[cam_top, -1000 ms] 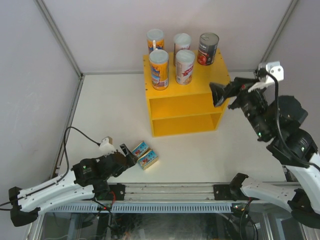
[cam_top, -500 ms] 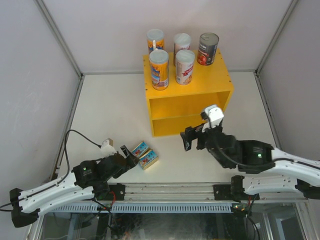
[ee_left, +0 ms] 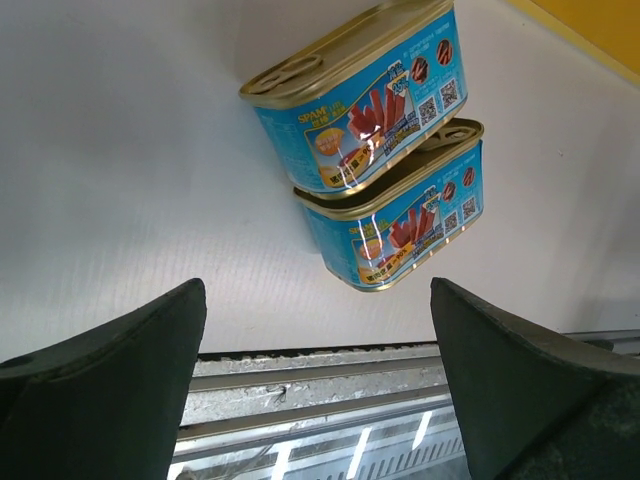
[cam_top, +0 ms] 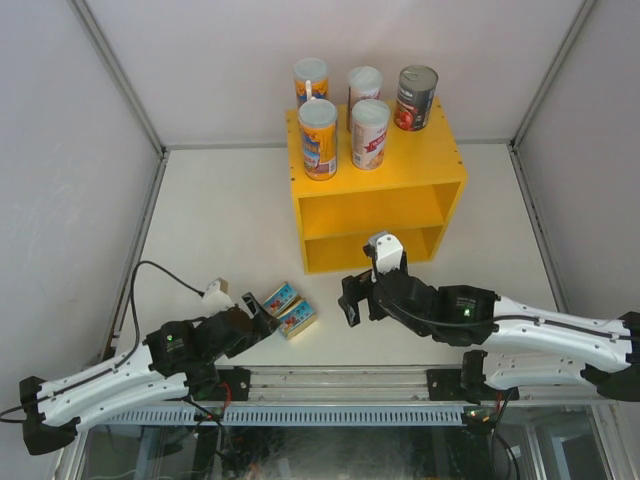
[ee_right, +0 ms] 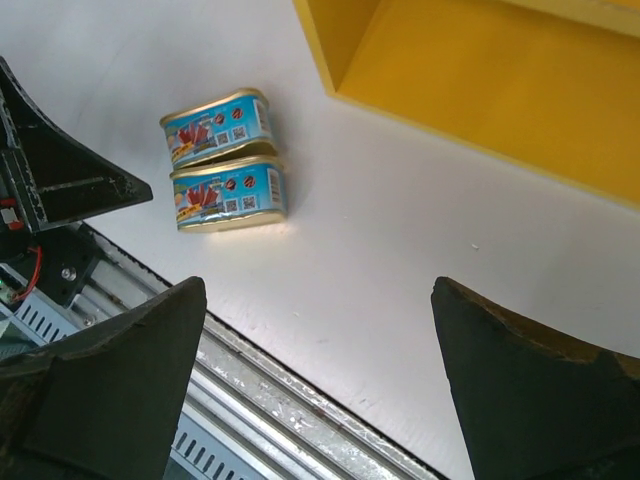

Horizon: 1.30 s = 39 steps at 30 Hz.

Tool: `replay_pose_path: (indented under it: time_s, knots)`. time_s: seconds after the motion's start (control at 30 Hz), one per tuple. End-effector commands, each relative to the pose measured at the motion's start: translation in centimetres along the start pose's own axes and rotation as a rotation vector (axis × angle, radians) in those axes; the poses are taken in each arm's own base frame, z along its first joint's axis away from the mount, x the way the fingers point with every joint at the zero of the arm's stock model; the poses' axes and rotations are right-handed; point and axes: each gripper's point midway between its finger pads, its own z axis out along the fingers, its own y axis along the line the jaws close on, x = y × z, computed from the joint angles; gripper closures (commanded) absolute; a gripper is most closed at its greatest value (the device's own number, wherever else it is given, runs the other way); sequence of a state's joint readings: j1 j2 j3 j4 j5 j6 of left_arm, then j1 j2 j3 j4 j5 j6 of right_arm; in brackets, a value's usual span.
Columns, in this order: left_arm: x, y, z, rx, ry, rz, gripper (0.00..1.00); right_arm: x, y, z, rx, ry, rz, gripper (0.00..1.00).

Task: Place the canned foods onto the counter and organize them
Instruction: Place the canned food on the counter, then pick up the canned food from the center of the board.

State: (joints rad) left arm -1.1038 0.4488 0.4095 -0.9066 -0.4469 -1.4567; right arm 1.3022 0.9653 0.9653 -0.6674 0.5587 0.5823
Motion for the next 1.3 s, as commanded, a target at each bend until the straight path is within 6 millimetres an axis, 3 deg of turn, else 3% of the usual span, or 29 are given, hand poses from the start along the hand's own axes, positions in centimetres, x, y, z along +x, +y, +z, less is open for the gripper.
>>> replay_pose_path:
  time_s: [0.0,0.33,0.67,0.9,1.27]
  knots:
    - [0.3,-1.4,-0.2,0.046,0.021,-0.023,0.05,0.1,2.1,1.1,-0.112,0.025,0.078,0.06]
    - [0.8,-2.6,0.3,0.099,0.034,-0.012,0.08,0.6,2.9,4.3,-0.237,0.095,0.181,0.07]
    - [2.3,-2.0,1.7,0.083,0.075,0.014,0.09,3.9,6.3,7.5,-0.303,0.18,0.22,0.07]
    - [2.6,-1.7,2.8,0.094,0.059,-0.006,0.11,7.0,6.8,10.4,-0.304,0.205,0.266,0.08]
    - [2.0,-0.7,3.9,0.075,0.002,0.015,0.14,8.1,7.8,14.0,-0.311,0.16,0.298,0.09]
